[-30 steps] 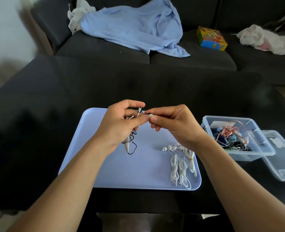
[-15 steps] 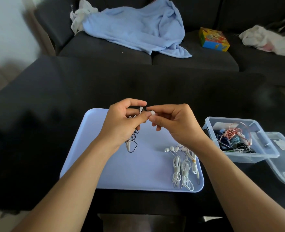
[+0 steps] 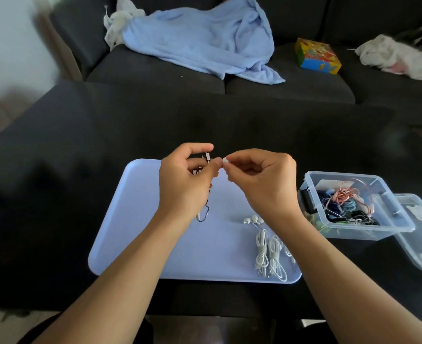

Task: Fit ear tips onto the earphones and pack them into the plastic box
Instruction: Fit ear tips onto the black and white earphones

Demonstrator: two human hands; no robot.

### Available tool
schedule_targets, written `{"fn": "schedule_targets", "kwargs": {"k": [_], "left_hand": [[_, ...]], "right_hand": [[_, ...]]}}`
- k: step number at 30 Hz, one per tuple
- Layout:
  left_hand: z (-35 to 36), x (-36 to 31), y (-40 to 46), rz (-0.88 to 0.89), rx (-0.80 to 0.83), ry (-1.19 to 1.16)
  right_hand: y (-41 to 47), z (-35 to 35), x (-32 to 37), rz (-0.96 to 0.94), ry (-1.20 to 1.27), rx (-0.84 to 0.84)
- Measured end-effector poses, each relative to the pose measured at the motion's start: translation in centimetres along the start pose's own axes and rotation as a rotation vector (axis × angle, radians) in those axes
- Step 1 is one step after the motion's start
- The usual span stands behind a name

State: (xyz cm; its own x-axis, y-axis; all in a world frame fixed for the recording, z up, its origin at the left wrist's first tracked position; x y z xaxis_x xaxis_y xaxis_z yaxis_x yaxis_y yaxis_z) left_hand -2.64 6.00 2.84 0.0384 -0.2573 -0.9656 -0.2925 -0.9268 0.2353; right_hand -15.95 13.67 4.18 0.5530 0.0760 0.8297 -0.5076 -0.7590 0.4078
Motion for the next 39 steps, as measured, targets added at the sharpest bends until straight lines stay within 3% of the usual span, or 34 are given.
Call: {"fn": "schedule_targets", "kwargs": {"k": [3, 6, 9, 13, 16, 19, 25, 33, 39], "left_hand": [[-0.1, -0.8, -0.2, 0.259, -0.045, 0.173], [0.1, -1.3, -0.5, 0.381, -0.072, 0.237], [0.1, -0.6, -0.2, 0.260, -0.048, 0.184], [0.2, 0.3, 0.3, -0.069, 0.017, 0.023], [0.2, 0.7, 0.4, -0.165, 0.045, -0.040], [0.2, 0.7, 0.4, -0.171, 0.054, -0.045], [0.0, 0.5, 0.5, -0.020, 0.020, 0.054], [0.2, 0.6, 0.5, -0.087, 0.084, -0.035], [0.3, 0.5, 0.3, 0.021, 0.060, 0.067]], "right_hand": [[-0.3, 0.1, -0.1, 0.131, 0.112, -0.029], [-0.5, 0.2, -0.2, 0.270, 0.261, -0.037], [-0.3, 0.2, -0.4, 0.312, 0.309, 0.004], [0.0, 0.0, -0.2, 0.114, 0.043, 0.061], [0.0, 0.2, -0.3, 0.077, -0.016, 0.080], [0.0, 0.2, -0.3, 0.070, -0.018, 0.060], [0.1, 0.1, -0.4, 0.095, 0.003, 0.034], [0.1, -0.1, -0.3, 0.110, 0.072, 0.064], [0.2, -0.1, -0.8, 0.100, 0.011, 0.053]]}}
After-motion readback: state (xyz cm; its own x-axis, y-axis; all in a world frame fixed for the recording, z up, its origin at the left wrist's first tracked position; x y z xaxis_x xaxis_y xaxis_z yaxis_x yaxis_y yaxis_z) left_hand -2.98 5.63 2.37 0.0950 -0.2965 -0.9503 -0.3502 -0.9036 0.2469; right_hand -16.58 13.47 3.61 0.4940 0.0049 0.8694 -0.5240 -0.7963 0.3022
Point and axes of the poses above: each hand's wrist, its own y-axis towards the middle knuckle, its own z-axis out of the palm, x = y × z, the point moved 4 cm from there along y, towards the middle knuckle, and after that the axes turned 3 degrees about z, right-handed, at the moved point
